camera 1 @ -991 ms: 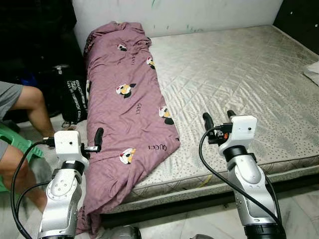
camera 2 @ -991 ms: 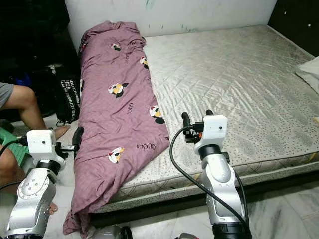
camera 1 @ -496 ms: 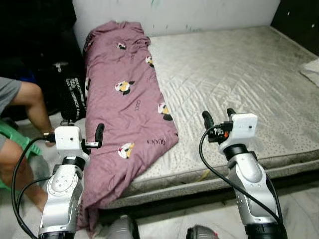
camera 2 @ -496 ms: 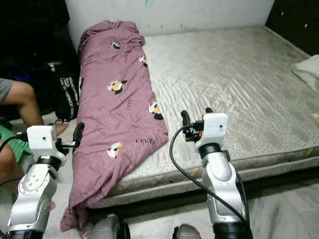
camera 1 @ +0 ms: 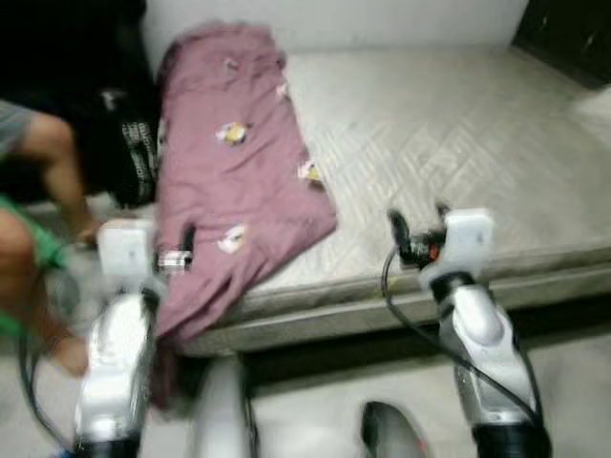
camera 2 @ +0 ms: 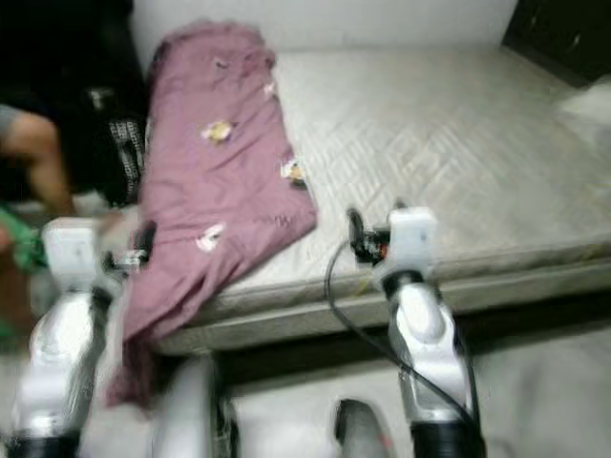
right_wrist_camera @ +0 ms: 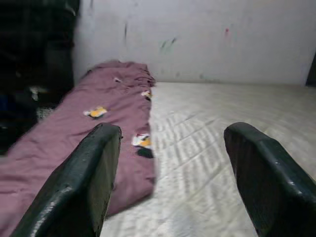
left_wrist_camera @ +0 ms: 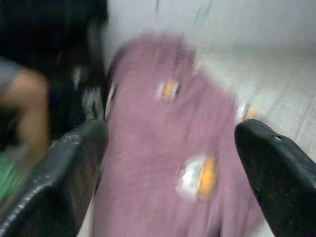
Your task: Clean up the room
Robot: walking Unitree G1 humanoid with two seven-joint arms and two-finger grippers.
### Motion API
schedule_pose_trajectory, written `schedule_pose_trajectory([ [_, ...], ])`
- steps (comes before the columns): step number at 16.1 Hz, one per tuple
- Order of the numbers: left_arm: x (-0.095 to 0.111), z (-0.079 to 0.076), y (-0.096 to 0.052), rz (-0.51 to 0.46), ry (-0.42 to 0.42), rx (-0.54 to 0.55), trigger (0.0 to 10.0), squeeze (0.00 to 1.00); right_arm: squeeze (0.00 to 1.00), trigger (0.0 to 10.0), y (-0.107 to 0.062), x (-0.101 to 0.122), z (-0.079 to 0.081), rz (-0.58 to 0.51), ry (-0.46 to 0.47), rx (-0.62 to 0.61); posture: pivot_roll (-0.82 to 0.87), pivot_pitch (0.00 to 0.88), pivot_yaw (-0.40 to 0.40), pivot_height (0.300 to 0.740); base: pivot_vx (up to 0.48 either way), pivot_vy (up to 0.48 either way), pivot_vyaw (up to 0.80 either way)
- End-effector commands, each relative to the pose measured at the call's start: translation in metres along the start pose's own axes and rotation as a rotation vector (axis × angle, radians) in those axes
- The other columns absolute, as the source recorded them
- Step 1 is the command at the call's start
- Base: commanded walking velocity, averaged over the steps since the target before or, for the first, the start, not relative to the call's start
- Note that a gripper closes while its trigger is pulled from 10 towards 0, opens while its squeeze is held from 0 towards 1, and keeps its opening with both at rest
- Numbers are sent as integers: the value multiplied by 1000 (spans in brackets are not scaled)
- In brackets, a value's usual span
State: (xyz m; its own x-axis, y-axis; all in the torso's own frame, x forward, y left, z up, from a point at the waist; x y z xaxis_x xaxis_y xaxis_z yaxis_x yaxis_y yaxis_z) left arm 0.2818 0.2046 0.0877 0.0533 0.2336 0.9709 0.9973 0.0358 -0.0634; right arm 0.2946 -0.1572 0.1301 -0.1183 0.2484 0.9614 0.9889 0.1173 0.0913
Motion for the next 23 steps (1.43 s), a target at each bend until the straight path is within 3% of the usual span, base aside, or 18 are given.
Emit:
schedule_pose_trajectory([
  [1,10,-2,5,-31,3,-10,10000,0,0,10000,1,3,2,-7,4,10,-67,29,27,619,0,0,0],
  [4,12,-2,6,-39,-14,-15,10000,0,0,10000,3,4,2,-8,2,16,-70,44,27,619,0,0,0],
  [19,12,-1,8,-29,-19,-24,10000,0,0,10000,3,6,5,-22,-1,44,-74,62,31,619,333,0,99],
  [23,9,3,12,-13,-13,13,10000,0,0,10000,1,6,4,-20,1,45,-81,71,29,614,0,0,0],
])
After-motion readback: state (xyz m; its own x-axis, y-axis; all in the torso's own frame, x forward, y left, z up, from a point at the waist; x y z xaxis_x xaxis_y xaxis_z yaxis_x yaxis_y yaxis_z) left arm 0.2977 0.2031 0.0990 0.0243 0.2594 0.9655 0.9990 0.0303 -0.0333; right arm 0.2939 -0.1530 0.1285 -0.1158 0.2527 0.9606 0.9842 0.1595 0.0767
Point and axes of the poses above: a point about 5 cm out from each wrist's last joint towards the gripper, its own y axis pointing out of the wrist towards the gripper, its own x axis along the axis of the wrist's last joint, z = x × y, the point moved 2 cm from there along y, pointing out of the wrist towards the gripper, and after that the axes turned 14 degrees about -y, right-handed, at the moved point
